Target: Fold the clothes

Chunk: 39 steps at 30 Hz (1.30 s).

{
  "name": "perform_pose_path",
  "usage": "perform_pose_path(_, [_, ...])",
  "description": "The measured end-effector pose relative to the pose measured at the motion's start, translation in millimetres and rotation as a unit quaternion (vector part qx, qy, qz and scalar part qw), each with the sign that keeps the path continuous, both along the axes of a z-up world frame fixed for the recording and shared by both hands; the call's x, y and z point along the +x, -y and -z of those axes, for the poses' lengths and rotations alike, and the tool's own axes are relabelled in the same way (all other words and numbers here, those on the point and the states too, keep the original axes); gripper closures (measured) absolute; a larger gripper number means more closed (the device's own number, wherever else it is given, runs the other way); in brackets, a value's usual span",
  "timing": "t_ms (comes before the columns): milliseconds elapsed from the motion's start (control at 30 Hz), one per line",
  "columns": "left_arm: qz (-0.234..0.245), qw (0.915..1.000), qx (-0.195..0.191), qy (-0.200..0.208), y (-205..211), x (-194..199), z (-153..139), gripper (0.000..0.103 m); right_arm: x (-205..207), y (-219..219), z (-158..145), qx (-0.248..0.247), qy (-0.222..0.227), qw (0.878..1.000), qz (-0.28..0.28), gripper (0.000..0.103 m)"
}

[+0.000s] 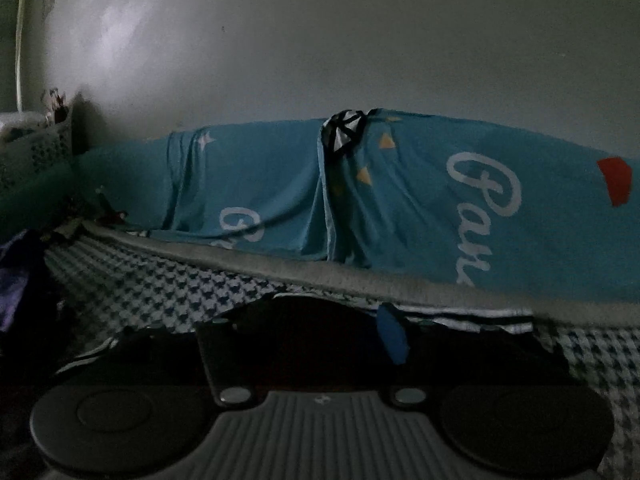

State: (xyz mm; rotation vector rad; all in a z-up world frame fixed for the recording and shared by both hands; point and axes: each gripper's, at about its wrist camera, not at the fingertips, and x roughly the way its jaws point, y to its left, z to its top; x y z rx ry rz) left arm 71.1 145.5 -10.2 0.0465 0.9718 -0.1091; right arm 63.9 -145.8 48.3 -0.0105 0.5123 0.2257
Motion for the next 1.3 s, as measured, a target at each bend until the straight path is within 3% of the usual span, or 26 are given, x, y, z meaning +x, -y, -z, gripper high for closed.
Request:
perform_pose_path(167, [0.030, 0.9994, 0.016, 0.004, 10, 4, 1, 0.001, 27, -5, 13, -0.017, -0.008, 1.000, -0.021, 0.037])
perform_pose_path(633, [0.085, 0.9957, 0.018, 0.032, 31, -3, -3, 0.045, 63, -32, 60, -0.087, -0.034, 0.993, -0.071, 0.033])
perform_pose_path(700, [0.087, 0.9955, 0.014, 0.034, 32, -4, -4, 0.055, 64, -34, 66, -0.088, -0.029, 0.993, -0.074, 0.037])
perform_pose_path(800, [0.090, 0.9950, 0.014, 0.042, 34, -5, -5, 0.068, 65, -34, 68, -0.070, -0.025, 0.994, -0.074, 0.061])
perform_pose_path(867, [0.087, 0.9949, 0.015, 0.049, 36, -4, -6, 0.079, 66, -35, 67, -0.067, -0.023, 0.995, -0.071, 0.089])
perform_pose_path(900, [0.086, 0.9949, 0.017, 0.051, 37, -4, -6, 0.085, 66, -35, 66, -0.068, -0.022, 0.995, -0.066, 0.093])
perform_pose_path(1133, [0.076, 0.9923, 0.064, 0.074, 52, -1, -4, 0.088, 61, -27, 50, -0.047, 0.012, 0.998, -0.033, 0.099])
perform_pose_path(1300, [0.081, 0.9826, 0.124, 0.112, 76, 4, -1, 0.092, 54, -20, 32, -0.046, 0.052, 0.998, 0.000, 0.100])
